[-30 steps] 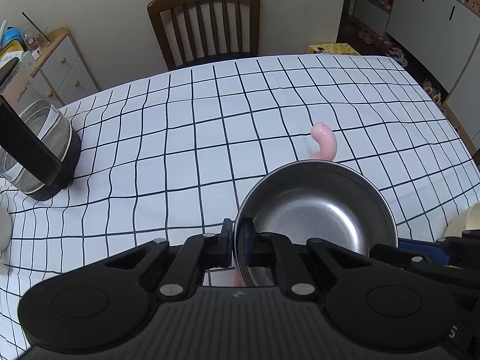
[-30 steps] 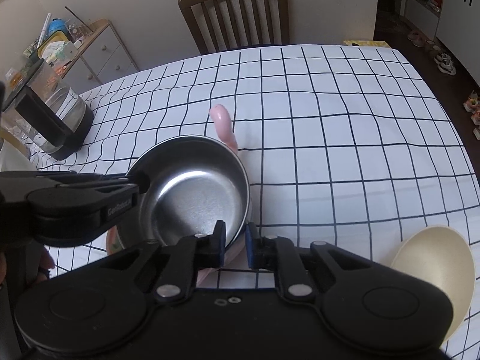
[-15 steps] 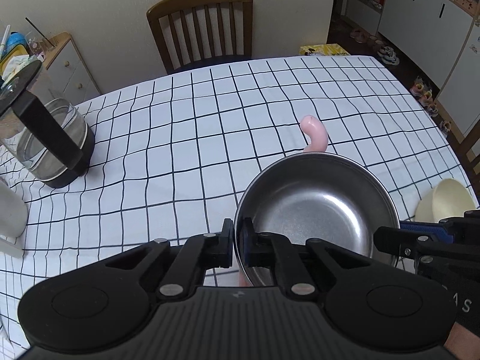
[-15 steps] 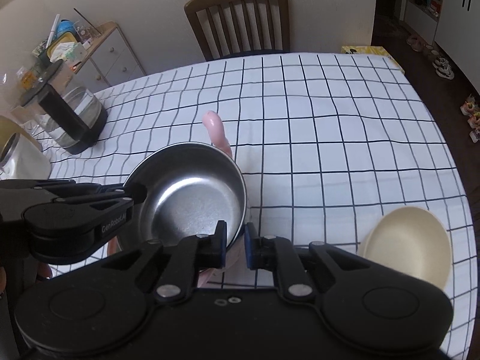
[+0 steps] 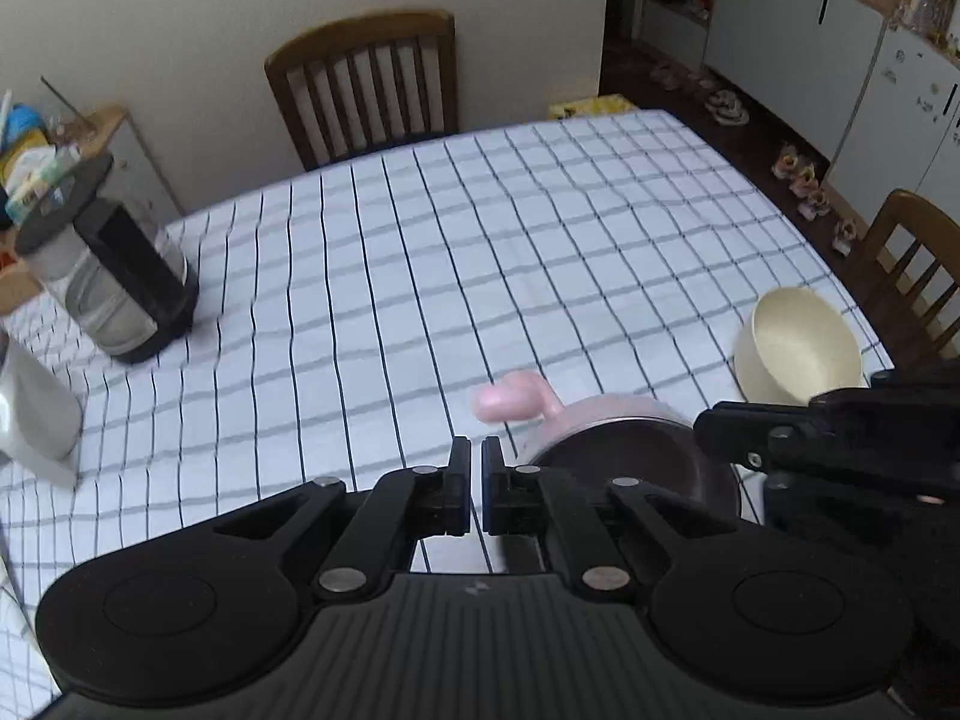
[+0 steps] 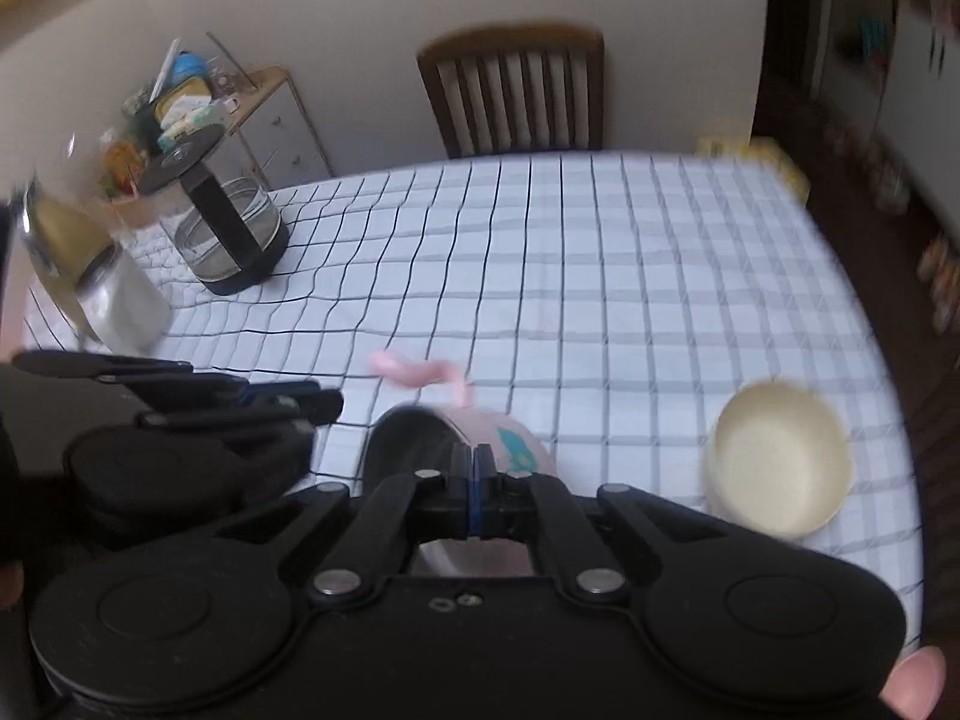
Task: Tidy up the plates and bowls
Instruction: 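Lift the pink-handled pot with both grippers and carry it off the table, then lower the pink-handled pot into the large steel bowl with both grippers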
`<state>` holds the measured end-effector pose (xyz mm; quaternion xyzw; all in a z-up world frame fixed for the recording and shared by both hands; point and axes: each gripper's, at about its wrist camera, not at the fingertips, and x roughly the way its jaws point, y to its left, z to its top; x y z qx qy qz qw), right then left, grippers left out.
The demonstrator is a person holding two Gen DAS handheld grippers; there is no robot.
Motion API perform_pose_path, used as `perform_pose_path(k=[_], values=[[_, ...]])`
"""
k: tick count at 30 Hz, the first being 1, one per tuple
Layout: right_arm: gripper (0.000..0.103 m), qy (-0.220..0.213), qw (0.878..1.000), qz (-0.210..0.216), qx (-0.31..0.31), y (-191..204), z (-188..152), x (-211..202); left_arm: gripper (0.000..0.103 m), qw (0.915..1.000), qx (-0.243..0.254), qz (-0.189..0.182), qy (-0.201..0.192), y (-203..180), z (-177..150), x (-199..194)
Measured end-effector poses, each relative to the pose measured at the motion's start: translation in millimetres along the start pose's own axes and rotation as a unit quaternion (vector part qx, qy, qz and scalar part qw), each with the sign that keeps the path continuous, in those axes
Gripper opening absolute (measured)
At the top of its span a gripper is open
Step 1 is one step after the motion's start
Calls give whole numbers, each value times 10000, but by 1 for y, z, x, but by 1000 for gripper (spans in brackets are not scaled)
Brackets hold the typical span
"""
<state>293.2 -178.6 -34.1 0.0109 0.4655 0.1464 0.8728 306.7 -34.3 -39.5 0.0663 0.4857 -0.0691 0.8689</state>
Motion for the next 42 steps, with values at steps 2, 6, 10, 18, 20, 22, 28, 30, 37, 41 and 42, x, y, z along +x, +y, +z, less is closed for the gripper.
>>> perform_pose_path(k=[2, 6, 10, 18, 20, 22, 28, 30, 37, 41, 42], values=[[1, 169, 9995, -197, -163, -1, -6, 18, 3, 10000, 34, 88, -30, 2, -10, 1], [1, 376, 9986, -166, 321, -31, -18, 30, 3, 9996, -232, -12, 173, 16, -26, 12], [2, 461, 9985, -139, 264, -50, -19, 25, 3, 9987, -421, -127, 242, 27, -34, 24], [20, 642, 9977, -39, 194, -66, -16, 37, 3, 9973, -645, -136, 319, 25, -38, 44], [21, 697, 9974, 23, 187, -69, -14, 40, 4, 9975, -627, -201, 276, 23, -36, 44], [26, 747, 9971, 95, 127, -72, -12, 44, 9, 9975, -603, -266, 240, 20, -34, 44], [43, 907, 9958, 148, -19, -75, -11, 56, 45, 9983, -572, -116, 64, 15, -24, 45], [51, 903, 9957, 217, 19, -77, -10, 56, 56, 9983, -578, -83, -3, 17, -21, 46], [57, 1014, 9942, 350, 106, -78, -16, 56, 57, 9984, -464, -295, 90, 13, -13, 56], [57, 1127, 9923, 441, 280, -80, -19, 57, 57, 9984, -359, -384, 186, 4, -12, 63], [57, 1143, 9921, 433, 285, -79, -20, 58, 57, 9983, -345, -403, 227, 2, -12, 66]])
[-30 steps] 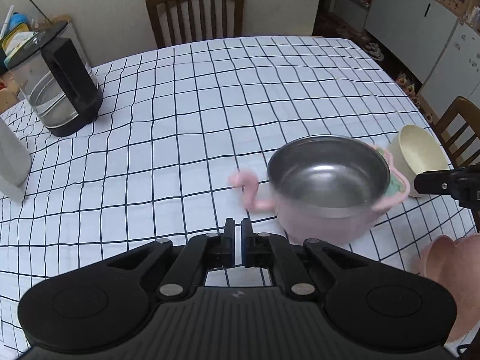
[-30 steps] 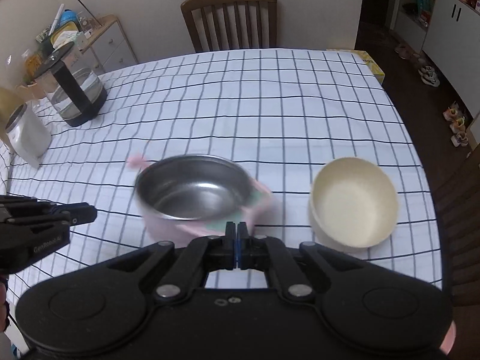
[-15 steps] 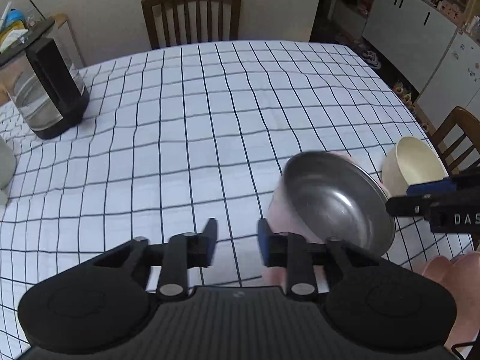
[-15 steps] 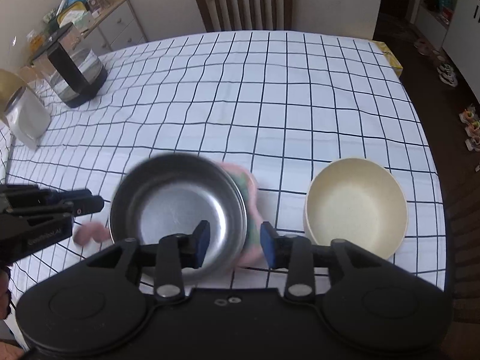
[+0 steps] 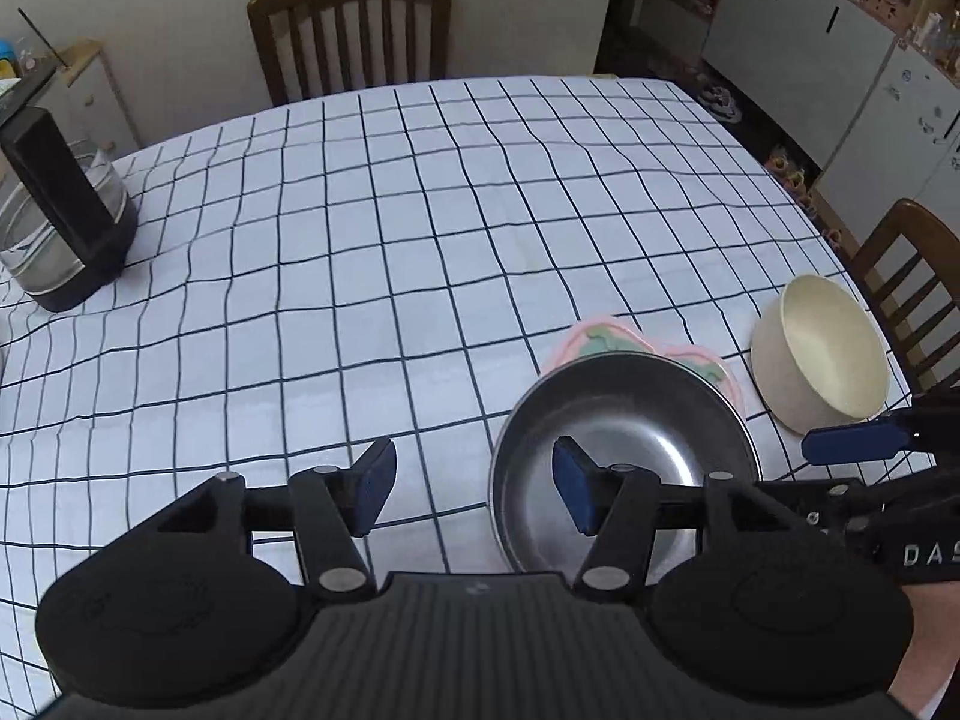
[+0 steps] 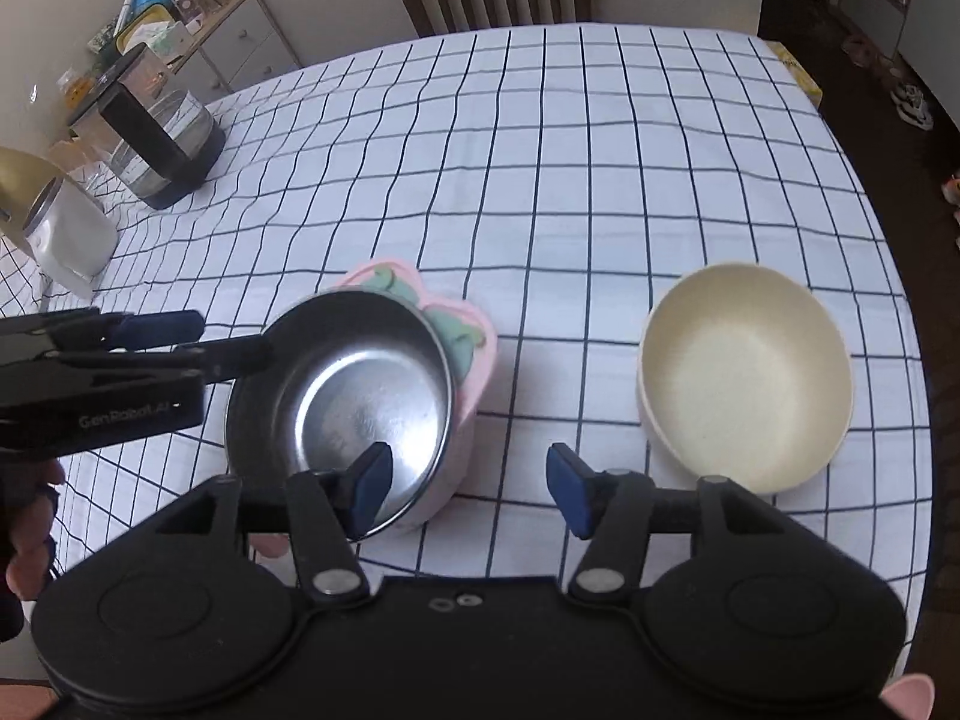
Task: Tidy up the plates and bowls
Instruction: 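Lower the pink-handled pot into the large steel bowl with both grippers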
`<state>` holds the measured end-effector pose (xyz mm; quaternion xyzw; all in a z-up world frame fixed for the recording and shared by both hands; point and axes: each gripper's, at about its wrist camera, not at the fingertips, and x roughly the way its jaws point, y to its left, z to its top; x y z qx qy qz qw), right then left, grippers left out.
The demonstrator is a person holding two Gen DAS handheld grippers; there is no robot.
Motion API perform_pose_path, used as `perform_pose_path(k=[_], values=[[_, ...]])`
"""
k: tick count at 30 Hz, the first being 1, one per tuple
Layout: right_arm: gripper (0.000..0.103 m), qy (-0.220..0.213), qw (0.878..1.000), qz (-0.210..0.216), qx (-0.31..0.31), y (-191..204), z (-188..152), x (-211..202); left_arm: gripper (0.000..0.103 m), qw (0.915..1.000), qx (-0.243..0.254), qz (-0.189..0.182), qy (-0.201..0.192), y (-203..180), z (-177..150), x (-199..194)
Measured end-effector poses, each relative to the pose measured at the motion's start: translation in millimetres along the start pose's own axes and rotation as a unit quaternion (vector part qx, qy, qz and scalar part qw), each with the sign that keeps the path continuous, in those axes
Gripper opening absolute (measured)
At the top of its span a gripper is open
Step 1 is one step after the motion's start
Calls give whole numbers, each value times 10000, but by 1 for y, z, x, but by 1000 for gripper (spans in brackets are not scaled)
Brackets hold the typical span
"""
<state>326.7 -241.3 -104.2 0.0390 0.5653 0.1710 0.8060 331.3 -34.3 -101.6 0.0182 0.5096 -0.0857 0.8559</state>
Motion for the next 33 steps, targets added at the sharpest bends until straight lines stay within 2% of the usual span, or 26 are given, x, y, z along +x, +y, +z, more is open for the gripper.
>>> perform_pose_path(k=[3, 6, 8, 10, 11, 14, 16, 18, 22, 33], values=[[56, 68, 10000, 0, 44, 3, -2, 5, 57, 9999, 66, 16, 97, -4, -2, 8], [50, 130, 9999, 13, 68, 6, -4, 10, 56, 9998, 42, 27, 173, -4, -4, 15], [46, 134, 9999, 43, 79, 9, -4, 12, 48, 9998, 10, -8, 211, -3, -5, 17], [44, 143, 9998, 44, 102, 11, -4, 14, 36, 9997, -13, -24, 254, -3, -5, 19], [44, 150, 9998, 39, 124, 12, -4, 14, 33, 9997, 0, -13, 264, -3, -5, 19], [30, 189, 9997, 29, 168, 13, -3, 17, 29, 9995, 37, 25, 298, -4, -5, 22], [24, 201, 9996, -22, 204, 13, -2, 19, 18, 9994, 61, 48, 345, -5, -6, 25], [17, 193, 9995, -29, 239, 13, -2, 20, 13, 9994, 64, 86, 344, -5, -6, 25], [15, 110, 9995, -129, 257, 15, -2, 19, 4, 9995, 53, 23, 319, -5, -7, 23], [12, -44, 9990, -234, 374, 20, -2, 13, 4, 9999, -17, 56, 158, -7, -10, 1]])
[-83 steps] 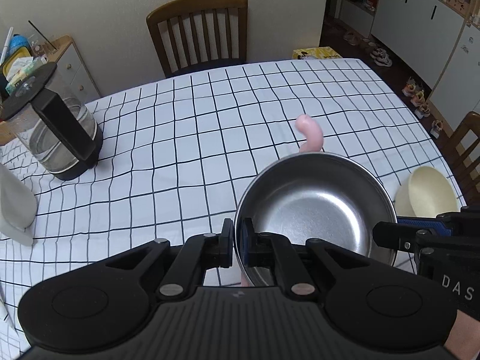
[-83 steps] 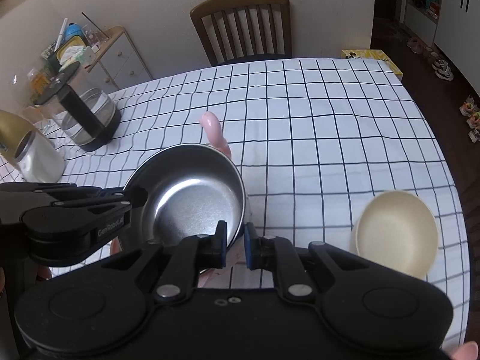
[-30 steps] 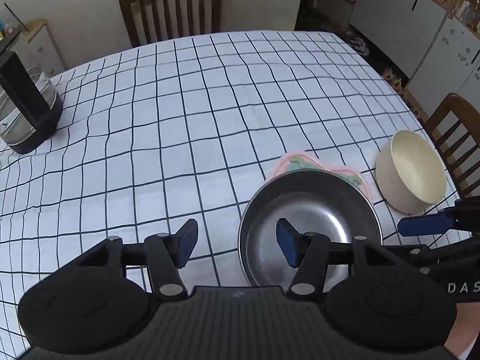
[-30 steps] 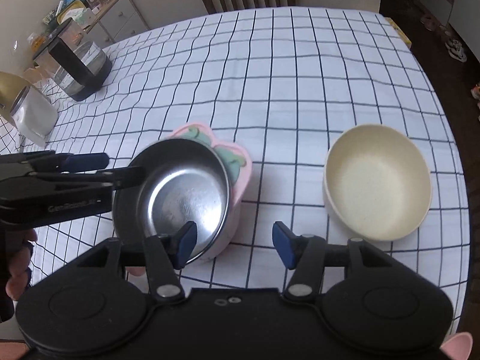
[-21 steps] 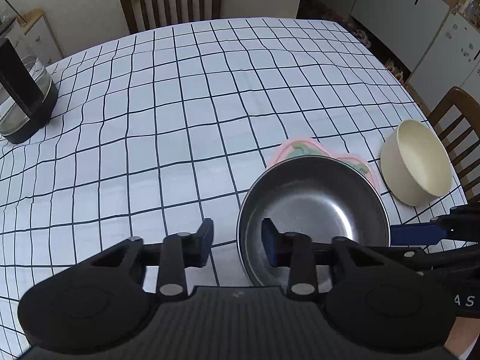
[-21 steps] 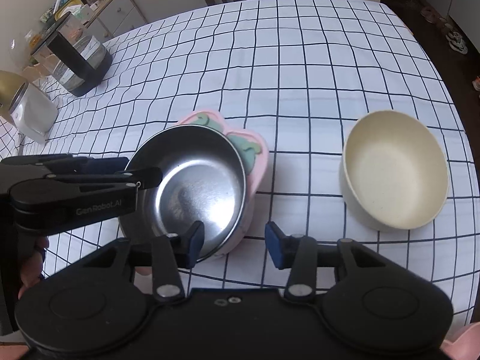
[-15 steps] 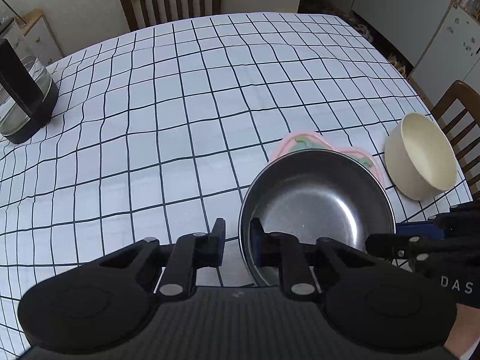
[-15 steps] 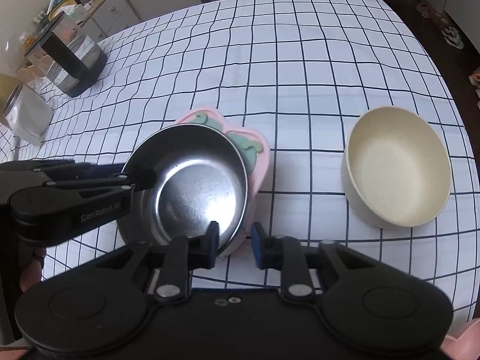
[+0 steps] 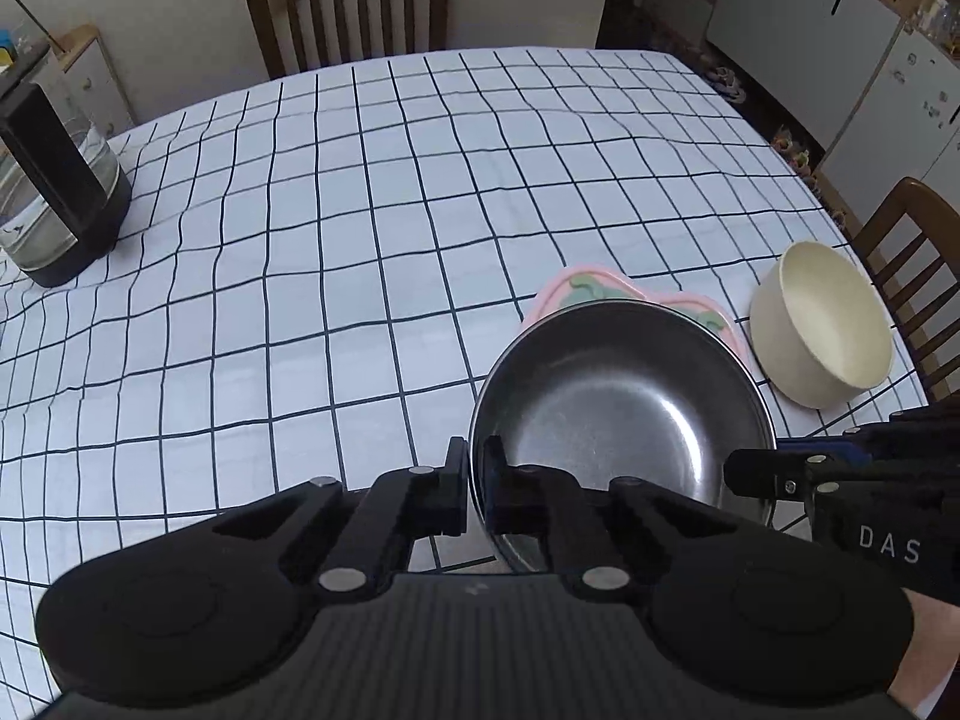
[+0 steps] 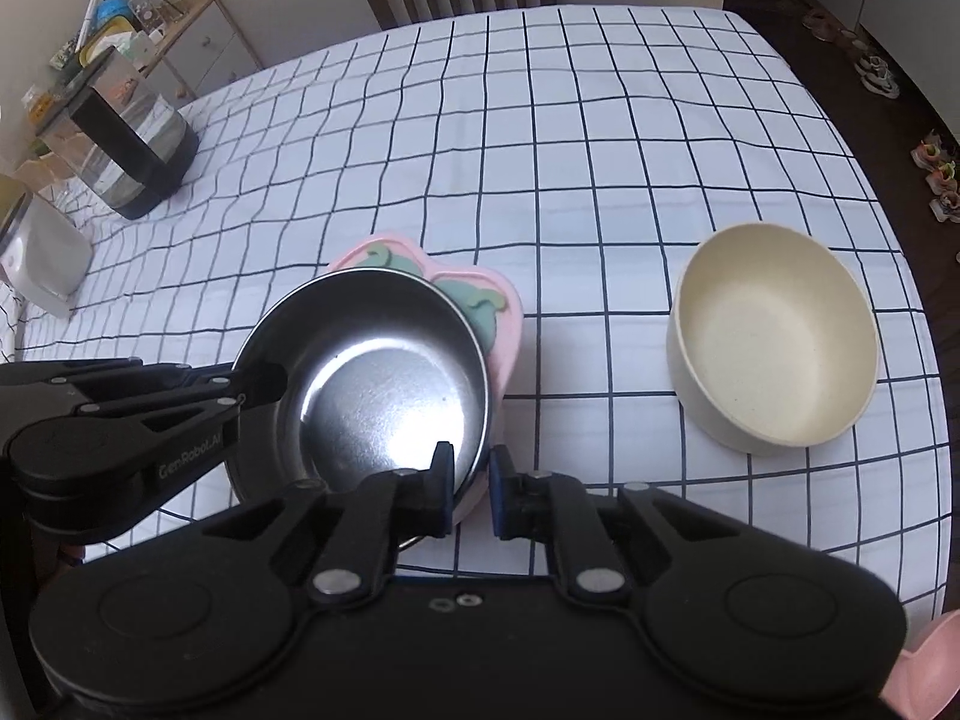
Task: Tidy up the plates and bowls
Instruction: 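Lower the pink-handled pot into the large steel bowl with both grippers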
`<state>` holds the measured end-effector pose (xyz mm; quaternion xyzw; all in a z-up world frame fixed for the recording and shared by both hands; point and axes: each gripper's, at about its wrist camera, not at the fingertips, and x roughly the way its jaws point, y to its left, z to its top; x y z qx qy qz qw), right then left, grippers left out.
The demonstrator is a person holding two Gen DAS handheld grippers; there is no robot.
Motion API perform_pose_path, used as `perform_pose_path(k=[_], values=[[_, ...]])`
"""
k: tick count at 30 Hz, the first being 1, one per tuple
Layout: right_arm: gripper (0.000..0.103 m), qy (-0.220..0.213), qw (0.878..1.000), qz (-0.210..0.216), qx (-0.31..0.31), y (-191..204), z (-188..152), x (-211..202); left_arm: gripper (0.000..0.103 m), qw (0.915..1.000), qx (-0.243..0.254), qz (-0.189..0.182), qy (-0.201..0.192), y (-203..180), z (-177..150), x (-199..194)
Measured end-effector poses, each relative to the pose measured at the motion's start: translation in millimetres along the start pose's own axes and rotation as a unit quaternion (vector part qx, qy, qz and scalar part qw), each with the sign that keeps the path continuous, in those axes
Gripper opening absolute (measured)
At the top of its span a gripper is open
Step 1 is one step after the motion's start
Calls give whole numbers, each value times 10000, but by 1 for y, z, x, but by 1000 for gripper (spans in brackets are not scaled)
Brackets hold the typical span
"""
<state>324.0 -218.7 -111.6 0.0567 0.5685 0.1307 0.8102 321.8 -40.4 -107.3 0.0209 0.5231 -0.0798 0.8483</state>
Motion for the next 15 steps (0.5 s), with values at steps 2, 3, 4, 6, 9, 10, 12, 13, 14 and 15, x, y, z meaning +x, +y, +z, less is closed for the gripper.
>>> perform_pose_path(k=[2, 3, 4, 6, 9, 10, 12, 13, 14, 15], values=[[12, -50, 10000, 10, 12, 1, -1, -6, 4, 10000, 13, 15, -39, 0, 0, -9], [12, -79, 10000, 21, 7, 1, -2, -10, 4, 10000, 15, 14, -55, 0, 0, -13], [12, -101, 9999, 23, -3, 3, -3, -14, 4, 10000, 3, 12, -63, 0, -1, -18], [12, -143, 9999, 48, -11, 5, -6, -22, 4, 10000, -6, 4, -78, 0, -3, -28], [12, -161, 9998, 109, 10, 8, -11, -36, 4, 9999, 27, 8, -117, -1, -8, -44], [12, -174, 9998, 117, -8, 10, -13, -40, 4, 9999, 47, 14, -136, -2, -10, -49], [12, -210, 9997, 117, -29, 13, -18, -49, 4, 9998, 65, 37, -174, -3, -15, -60], [12, -231, 9996, 124, -44, 15, -20, -54, 4, 9998, 64, 36, -191, -4, -18, -65], [12, -252, 9996, 128, -52, 17, -23, -58, 4, 9997, 63, 39, -211, -4, -21, -70], [12, -269, 9995, 138, -49, 19, -26, -62, 4, 9997, 57, 37, -223, -4, -24, -75]])
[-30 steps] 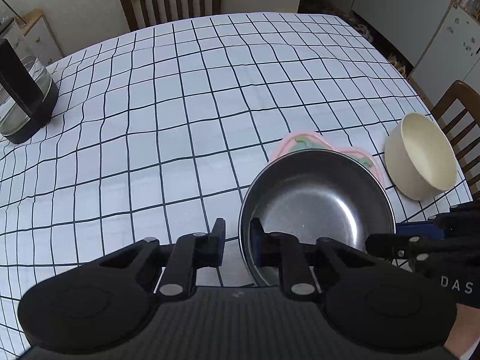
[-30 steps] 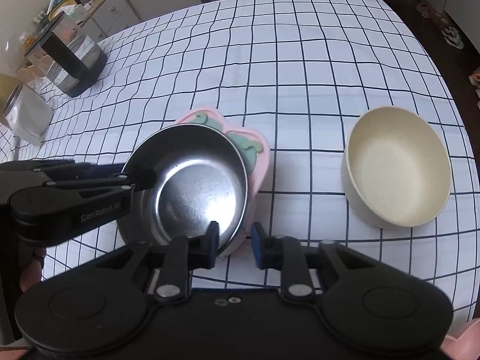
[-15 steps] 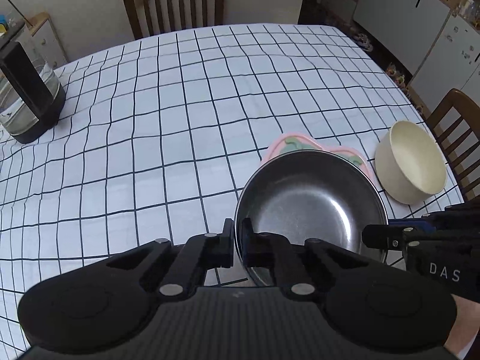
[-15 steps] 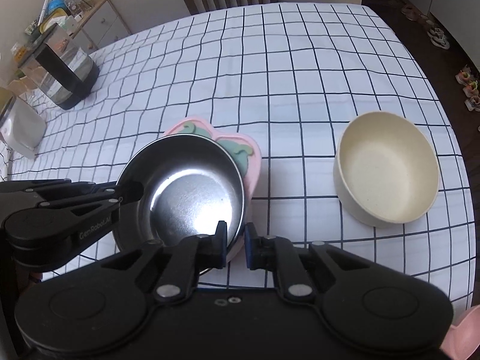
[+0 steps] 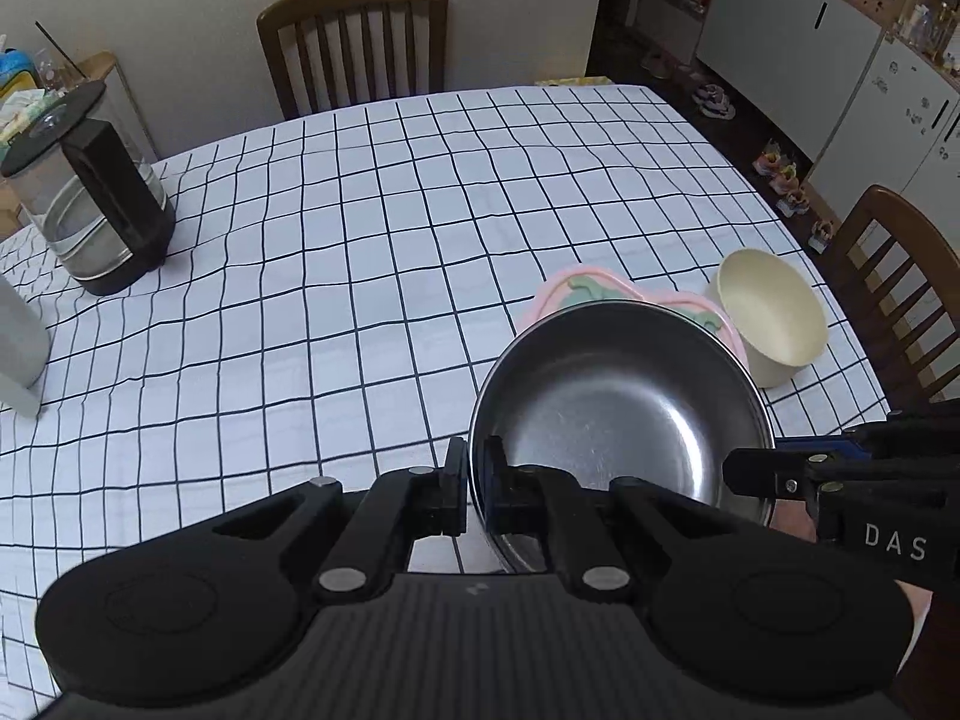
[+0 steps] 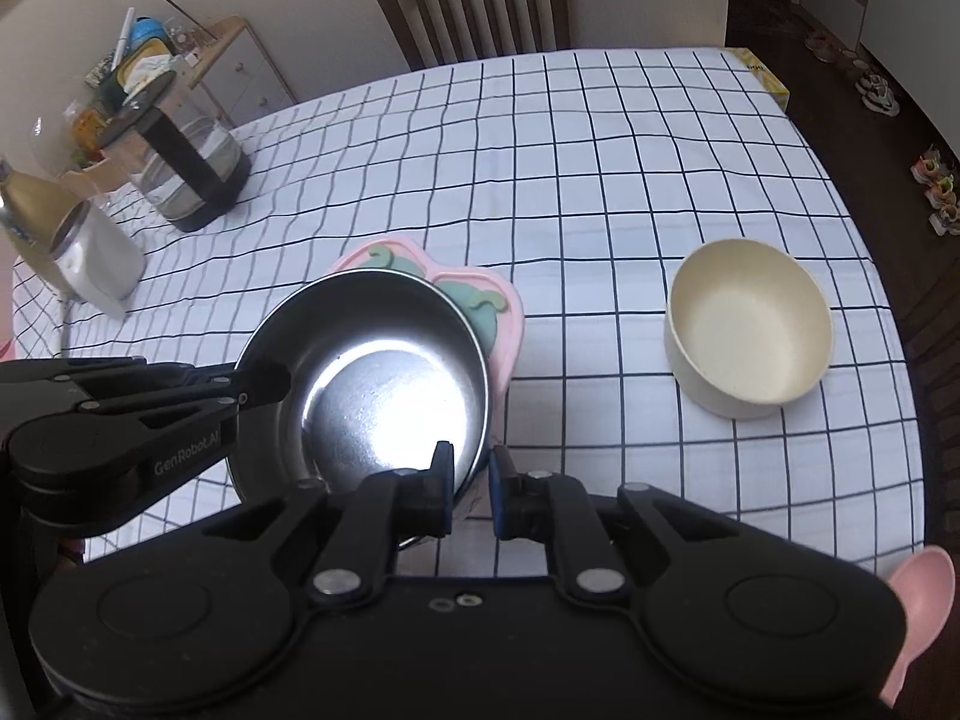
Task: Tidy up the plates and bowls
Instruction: 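Lower the pink-handled pot into the large steel bowl with both grippers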
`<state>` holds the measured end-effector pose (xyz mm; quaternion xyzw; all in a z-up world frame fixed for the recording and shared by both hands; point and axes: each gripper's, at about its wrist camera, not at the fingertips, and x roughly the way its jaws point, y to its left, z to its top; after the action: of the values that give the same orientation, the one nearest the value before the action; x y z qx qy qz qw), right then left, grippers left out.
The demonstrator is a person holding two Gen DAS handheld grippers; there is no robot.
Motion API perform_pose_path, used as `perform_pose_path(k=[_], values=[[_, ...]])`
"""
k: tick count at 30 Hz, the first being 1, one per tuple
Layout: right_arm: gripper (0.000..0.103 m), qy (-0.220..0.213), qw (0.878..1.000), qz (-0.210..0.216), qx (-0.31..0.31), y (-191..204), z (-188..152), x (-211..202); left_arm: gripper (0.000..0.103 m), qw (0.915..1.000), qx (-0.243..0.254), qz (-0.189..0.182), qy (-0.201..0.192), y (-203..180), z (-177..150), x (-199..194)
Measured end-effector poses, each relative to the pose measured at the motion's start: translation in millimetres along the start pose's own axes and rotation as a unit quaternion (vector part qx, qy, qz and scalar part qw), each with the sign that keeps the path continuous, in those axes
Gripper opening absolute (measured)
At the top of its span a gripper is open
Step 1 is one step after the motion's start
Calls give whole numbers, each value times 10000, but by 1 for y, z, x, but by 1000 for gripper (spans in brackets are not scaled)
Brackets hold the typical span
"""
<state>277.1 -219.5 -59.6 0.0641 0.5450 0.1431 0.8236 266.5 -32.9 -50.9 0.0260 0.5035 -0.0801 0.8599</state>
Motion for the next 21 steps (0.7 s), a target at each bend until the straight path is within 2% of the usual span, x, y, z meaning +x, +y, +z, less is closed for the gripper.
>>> perform_pose_path(k=[12, 21], values=[[12, -29, 9999, 117, -25, 21, -45, -37, 4, 10000, 71, 9, 37, -4, -52, -43], [13, 96, 9998, 144, -88, 29, -85, -42, 4, 9999, 58, -10, 138, -6, -95, -52]])
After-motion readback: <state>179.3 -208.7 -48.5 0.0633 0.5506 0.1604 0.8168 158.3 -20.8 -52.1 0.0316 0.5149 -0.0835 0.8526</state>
